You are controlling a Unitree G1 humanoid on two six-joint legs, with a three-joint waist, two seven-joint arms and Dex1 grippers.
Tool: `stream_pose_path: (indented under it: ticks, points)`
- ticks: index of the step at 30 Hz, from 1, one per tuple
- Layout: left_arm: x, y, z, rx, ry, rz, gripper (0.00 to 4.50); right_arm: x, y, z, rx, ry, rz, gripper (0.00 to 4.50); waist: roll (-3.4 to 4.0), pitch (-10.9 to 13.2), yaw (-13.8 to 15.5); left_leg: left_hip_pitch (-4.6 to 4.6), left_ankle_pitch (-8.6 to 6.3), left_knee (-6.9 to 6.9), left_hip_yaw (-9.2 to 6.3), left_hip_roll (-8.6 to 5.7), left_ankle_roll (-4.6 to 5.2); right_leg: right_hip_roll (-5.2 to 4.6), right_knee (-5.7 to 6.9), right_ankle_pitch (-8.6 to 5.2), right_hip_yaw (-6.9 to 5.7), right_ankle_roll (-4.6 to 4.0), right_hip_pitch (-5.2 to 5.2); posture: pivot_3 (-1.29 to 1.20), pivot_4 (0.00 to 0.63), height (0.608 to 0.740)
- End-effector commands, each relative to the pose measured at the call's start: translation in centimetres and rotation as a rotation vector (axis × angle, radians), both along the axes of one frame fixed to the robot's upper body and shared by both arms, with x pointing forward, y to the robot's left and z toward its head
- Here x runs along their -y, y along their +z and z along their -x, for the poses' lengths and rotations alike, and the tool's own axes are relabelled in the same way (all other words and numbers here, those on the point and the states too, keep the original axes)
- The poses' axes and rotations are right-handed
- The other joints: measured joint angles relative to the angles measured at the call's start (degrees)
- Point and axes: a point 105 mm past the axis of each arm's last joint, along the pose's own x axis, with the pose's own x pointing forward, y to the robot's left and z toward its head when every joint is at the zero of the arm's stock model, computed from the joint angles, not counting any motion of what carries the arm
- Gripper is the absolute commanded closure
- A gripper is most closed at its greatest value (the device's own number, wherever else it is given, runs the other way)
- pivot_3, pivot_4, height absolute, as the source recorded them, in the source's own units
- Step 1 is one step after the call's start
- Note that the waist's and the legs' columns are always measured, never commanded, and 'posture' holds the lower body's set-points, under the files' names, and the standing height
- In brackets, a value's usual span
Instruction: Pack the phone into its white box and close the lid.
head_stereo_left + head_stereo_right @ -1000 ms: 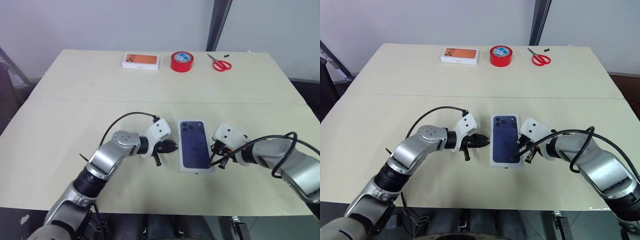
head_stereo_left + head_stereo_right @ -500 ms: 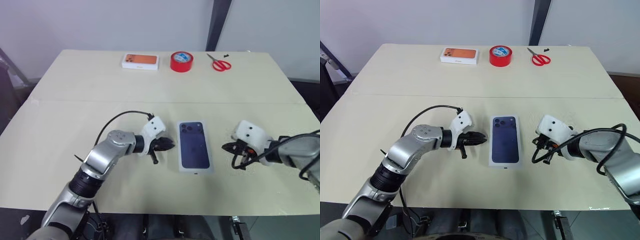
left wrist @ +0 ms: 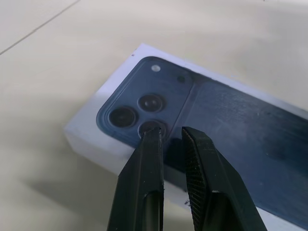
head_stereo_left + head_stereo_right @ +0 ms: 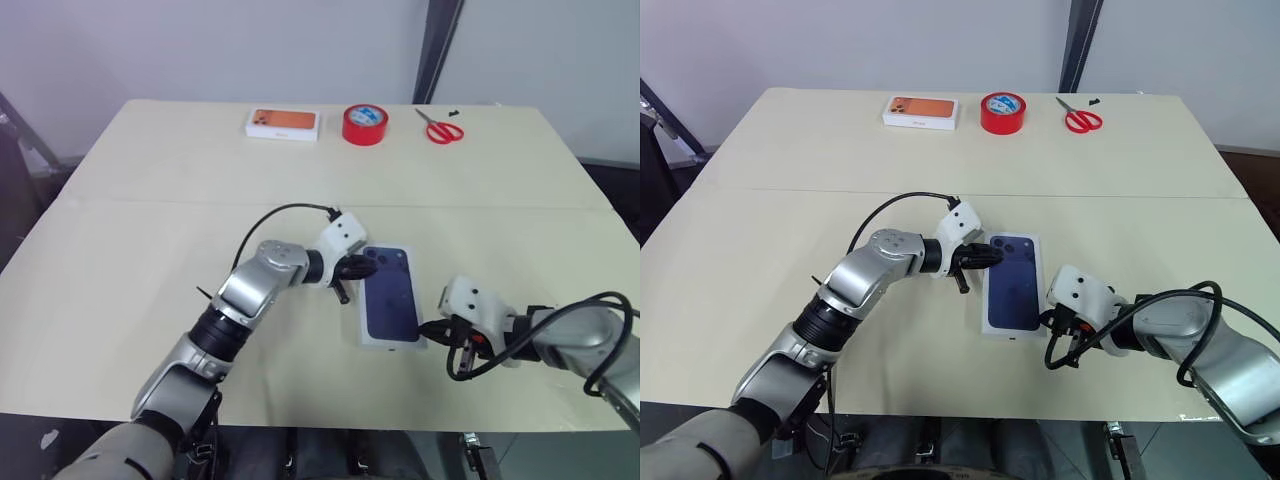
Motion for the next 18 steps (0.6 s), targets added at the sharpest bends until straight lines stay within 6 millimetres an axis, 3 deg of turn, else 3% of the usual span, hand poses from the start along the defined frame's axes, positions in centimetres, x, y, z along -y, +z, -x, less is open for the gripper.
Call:
stream_pose_path:
  ticks: [1, 5, 10, 14, 18]
  points:
    - [0.4, -1.4, 0.3, -0.010, -0.025, -0.063, 3.78, 0.1, -1.1, 0.7, -0.029, -0.004, 0.034, 4.44, -0.04, -0.04, 0.01, 0.01, -0.01, 0.04, -0.01, 0.00, 0.02, 0.00, 0.00, 0.00, -0.01, 0.00, 0.04, 0.00, 0.150, 0.725]
    - [0.2, -1.3, 0.2, -0.015, -0.013, -0.039, 3.78, 0.2, -0.5, 0.3, 0.009, -0.022, 0.012, 4.44, -0.05, -0.07, 0.01, 0.41, -0.16, 0.04, -0.05, 0.02, 0.25, 0.01, -0.17, -0.02, -0.03, 0.02, 0.51, 0.00, 0.150, 0.725]
    - [-1.5, 2.7, -1.1, 0.082, 0.071, 0.132, 3.78, 1.8, 3.2, -3.2, 0.213, -0.148, -0.097, 4.44, -0.04, -0.05, -0.27, 0.71, -0.26, 0.01, -0.05, 0.04, 0.39, -0.01, -0.34, -0.06, -0.01, 0.07, 0.86, 0.00, 0.150, 0.725]
    - [-6.8, 5.8, -1.9, 0.180, 0.231, 0.234, 3.78, 5.0, 6.0, -6.5, 0.369, -0.308, -0.186, 4.44, -0.02, -0.03, -0.50, 0.71, -0.25, -0.01, -0.05, 0.07, 0.36, -0.01, -0.23, -0.05, 0.00, 0.07, 0.78, 0.00, 0.150, 0.725]
    - [-13.6, 5.8, -1.2, 0.226, 0.391, 0.207, 3.78, 7.6, 7.1, -8.2, 0.390, -0.405, -0.288, 4.44, 0.05, -0.06, -0.46, 0.73, -0.21, -0.13, -0.01, 0.07, 0.27, -0.05, -0.30, -0.05, 0.00, 0.07, 0.77, 0.00, 0.150, 0.725]
